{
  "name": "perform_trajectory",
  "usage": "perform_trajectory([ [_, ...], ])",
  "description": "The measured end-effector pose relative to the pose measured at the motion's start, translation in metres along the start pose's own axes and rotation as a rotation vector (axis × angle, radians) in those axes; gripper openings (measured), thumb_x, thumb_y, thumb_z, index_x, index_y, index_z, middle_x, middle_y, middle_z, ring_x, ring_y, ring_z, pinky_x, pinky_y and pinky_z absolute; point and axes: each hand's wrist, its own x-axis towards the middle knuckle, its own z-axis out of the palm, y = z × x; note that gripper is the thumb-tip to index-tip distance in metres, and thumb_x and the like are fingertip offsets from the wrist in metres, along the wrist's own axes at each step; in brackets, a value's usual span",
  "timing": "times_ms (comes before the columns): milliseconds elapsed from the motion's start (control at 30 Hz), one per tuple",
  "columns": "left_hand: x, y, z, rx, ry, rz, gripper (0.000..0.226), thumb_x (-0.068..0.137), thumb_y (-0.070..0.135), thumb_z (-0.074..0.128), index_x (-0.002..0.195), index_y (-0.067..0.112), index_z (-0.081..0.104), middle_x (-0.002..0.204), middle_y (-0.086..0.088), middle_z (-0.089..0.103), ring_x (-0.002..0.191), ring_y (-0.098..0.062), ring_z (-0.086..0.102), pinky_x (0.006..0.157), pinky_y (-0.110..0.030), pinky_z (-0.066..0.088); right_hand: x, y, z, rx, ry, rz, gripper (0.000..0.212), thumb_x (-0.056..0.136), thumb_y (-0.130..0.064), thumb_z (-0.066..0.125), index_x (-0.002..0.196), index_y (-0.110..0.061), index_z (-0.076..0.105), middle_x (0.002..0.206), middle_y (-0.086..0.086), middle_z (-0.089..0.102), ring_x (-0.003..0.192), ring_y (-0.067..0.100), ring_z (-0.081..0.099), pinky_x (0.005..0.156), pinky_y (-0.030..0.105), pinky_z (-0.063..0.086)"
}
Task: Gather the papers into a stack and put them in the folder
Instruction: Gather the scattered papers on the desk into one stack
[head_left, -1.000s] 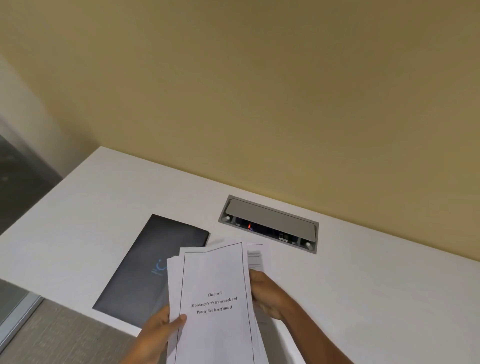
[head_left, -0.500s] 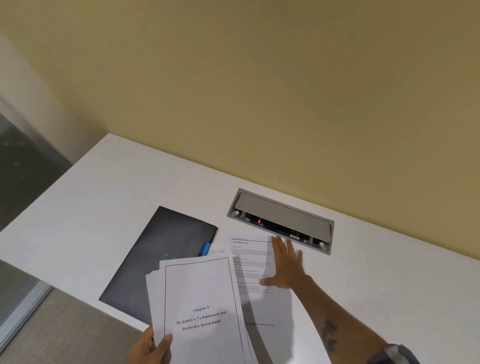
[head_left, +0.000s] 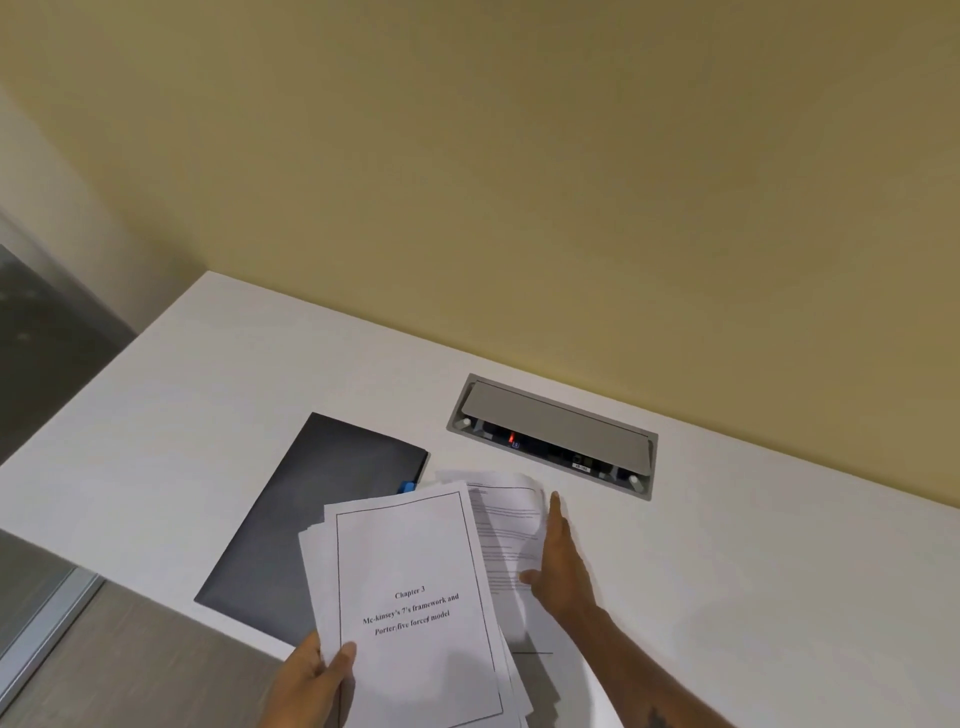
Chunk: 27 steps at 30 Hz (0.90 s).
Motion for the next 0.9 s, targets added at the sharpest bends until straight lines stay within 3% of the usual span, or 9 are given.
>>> perform_trajectory([
  [100,0.002,0.004,0.004,0.001,-0.035,0.024,0.034,0.092,0.005,0.065,0.118,0.026,0.059,0.107,-0.004,0.074,0.107,-0.026,0.066,0.089,-0.025,0.049,-0.011,0.011,-0.001,0.22,0.035,0.064,0.131,0.079,-0.064,0.079,0.165,-0.031,-0.014,0.165,-0.001,0.033,0.126,0.024,0.06,0.08,0.02,0.06],
  [167,0.001,0.008,0.007,0.009,-0.068,0.044,0.033,0.094,0.005,0.062,0.119,0.026,0.058,0.108,-0.001,0.073,0.109,-0.025,0.065,0.092,-0.03,0.047,-0.02,0.008,-0.007,0.195,0.044,0.125,0.12,0.088,-0.018,0.084,0.167,-0.026,-0.006,0.161,0.005,0.045,0.115,0.021,0.064,0.071,0.021,0.063],
  [233,0.001,0.013,0.011,0.002,-0.097,0.064,0.032,0.095,0.001,0.059,0.121,0.021,0.056,0.106,0.001,0.07,0.107,-0.023,0.063,0.082,-0.017,0.046,-0.028,0.005,-0.013,0.199,0.082,0.181,0.099,0.09,0.003,0.076,0.166,-0.014,0.014,0.147,0.003,0.057,0.113,0.018,0.061,0.088,0.035,0.063],
  [300,0.003,0.015,0.014,-0.009,-0.112,0.066,0.031,0.096,0.0,0.059,0.12,0.019,0.057,0.107,0.004,0.071,0.109,-0.022,0.063,0.079,-0.011,0.047,-0.035,0.007,-0.019,0.23,0.148,0.222,0.075,0.092,0.008,0.071,0.156,-0.015,0.039,0.141,0.004,0.061,0.126,0.024,0.061,0.1,0.041,0.058],
  [400,0.008,0.012,0.017,-0.006,-0.134,0.035,0.028,0.095,0.005,0.062,0.111,0.027,0.063,0.097,0.017,0.076,0.109,-0.021,0.067,0.093,-0.032,0.051,-0.04,0.014,-0.027,0.317,0.188,0.261,0.048,0.095,0.01,0.067,0.111,-0.036,0.064,0.125,0.011,0.074,0.119,0.034,0.069,0.097,0.038,0.06],
  [467,0.011,0.013,0.019,-0.008,-0.142,0.033,0.027,0.094,0.006,0.064,0.108,0.029,0.064,0.103,0.013,0.076,0.111,-0.022,0.067,0.101,-0.041,0.049,-0.044,0.018,-0.038,0.437,0.178,0.296,0.034,0.098,0.005,0.064,0.1,-0.028,0.071,0.114,0.009,0.077,0.109,0.032,0.072,0.087,0.031,0.059],
  [633,0.016,0.021,0.027,-0.034,-0.168,0.038,0.029,0.094,0.007,0.064,0.118,0.022,0.066,0.109,0.008,0.078,0.113,-0.021,0.068,0.105,-0.045,0.048,-0.062,0.02,-0.069,0.692,0.093,0.329,0.022,0.105,-0.009,0.06,0.109,-0.021,0.078,0.106,-0.007,0.082,0.093,0.009,0.079,0.075,0.019,0.06],
  [767,0.019,0.028,0.034,-0.061,-0.239,0.013,0.028,0.092,0.007,0.065,0.115,0.022,0.068,0.11,0.005,0.078,0.11,-0.021,0.069,0.105,-0.044,0.049,-0.074,0.02,-0.071,0.826,-0.059,0.297,0.027,0.107,-0.009,0.056,0.121,-0.019,0.077,0.119,0.0,0.081,0.111,0.021,0.077,0.104,0.049,0.058],
  [900,0.031,0.024,0.039,-0.011,-0.331,-0.053,0.041,0.078,0.032,0.07,0.118,0.03,0.066,0.12,0.006,0.075,0.115,-0.021,0.068,0.109,-0.05,0.046,-0.085,0.013,-0.062,0.891,-0.135,0.25,0.029,0.108,-0.006,0.053,0.126,-0.015,0.074,0.125,0.004,0.079,0.12,0.024,0.073,0.112,0.054,0.052],
])
